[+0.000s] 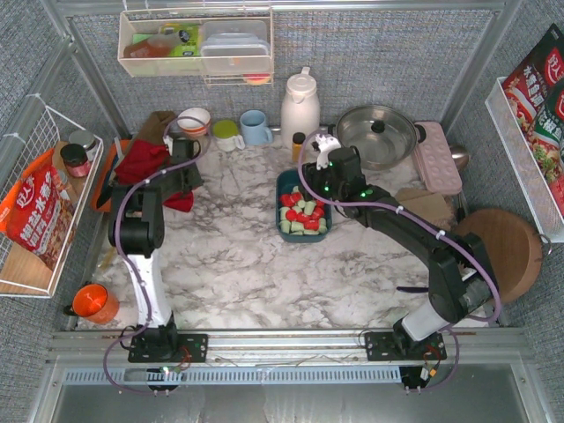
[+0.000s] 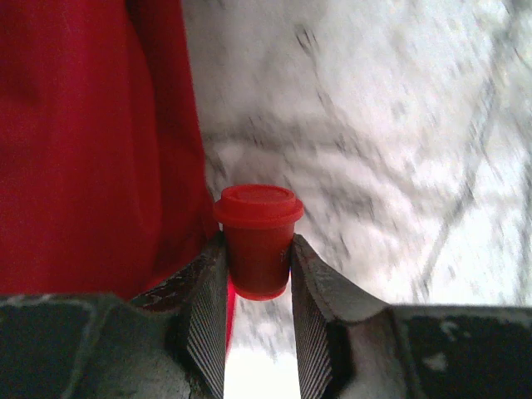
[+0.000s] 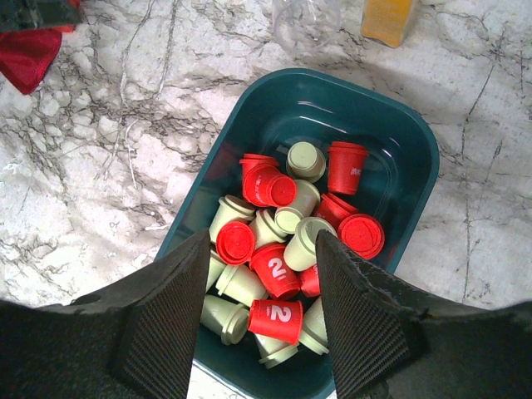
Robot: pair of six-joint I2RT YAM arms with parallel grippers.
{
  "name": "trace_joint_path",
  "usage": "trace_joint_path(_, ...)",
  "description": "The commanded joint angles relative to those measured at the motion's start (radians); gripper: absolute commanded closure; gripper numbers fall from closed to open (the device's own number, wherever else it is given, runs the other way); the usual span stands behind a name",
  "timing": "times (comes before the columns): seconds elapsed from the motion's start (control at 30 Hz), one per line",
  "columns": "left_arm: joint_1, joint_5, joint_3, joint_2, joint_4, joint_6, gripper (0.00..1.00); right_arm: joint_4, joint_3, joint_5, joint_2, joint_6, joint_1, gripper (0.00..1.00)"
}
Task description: Mix the coffee capsules in the storage basket
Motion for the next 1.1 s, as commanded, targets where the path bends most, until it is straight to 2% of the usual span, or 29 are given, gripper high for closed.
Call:
trace_joint_path(0.0, -0.039, 0.093, -0.135, -0.155, 0.122, 0.026, 0.69, 0.014, 0.004, -0.008, -0.014, 0.001, -0.002, 0.42)
trace_joint_path(0.07, -0.085, 0.132, -0.213, -0.257, 0.203, 0.062, 0.69, 0.006, 0.009, -0.015, -0.016, 0.017, -0.002, 0.42)
trace_joint_path(0.27, -0.296, 0.19, -0.534, -0.53, 0.596, 0.206, 0.69, -0.062, 0.037, -0.095, -0.026, 0.094, -0.002, 0.41)
trace_joint_path(0.33, -0.344, 0.263, -0.647, -0.595, 0.756, 0.224, 0.69, -0.084, 0.037, -0.126, -0.046, 0.123, -0.003, 0.4)
trace_joint_path(0.5, -0.463, 0.333, -0.857, -0.676, 1.088, 0.265, 0.69, -0.135, 0.034, -0.189, -0.124, 0.179, -0.002, 0.33)
trace_joint_path(0.6, -0.552, 0.349, -0.949, -0.67, 1.31, 0.339, 0.69, -0.145, 0.03, -0.237, -0.155, 0.209, -0.002, 0.29)
trace_joint_path(0.73, -0.628, 0.404, -0.985, -0.595, 1.527, 0.411, 0.69, -0.154, 0.027, -0.298, -0.16, 0.238, 0.0, 0.28)
trace_joint_path(0.9, -0.664, 0.43, -0.973, -0.505, 1.659, 0.394, 0.68, -0.15, 0.005, -0.325, -0.159, 0.251, 0.004, 0.28)
trace_joint_path(1.07, -0.679, 0.454, -0.943, -0.453, 1.695, 0.377, 0.67, -0.149, -0.01, -0.333, -0.161, 0.249, 0.004, 0.29)
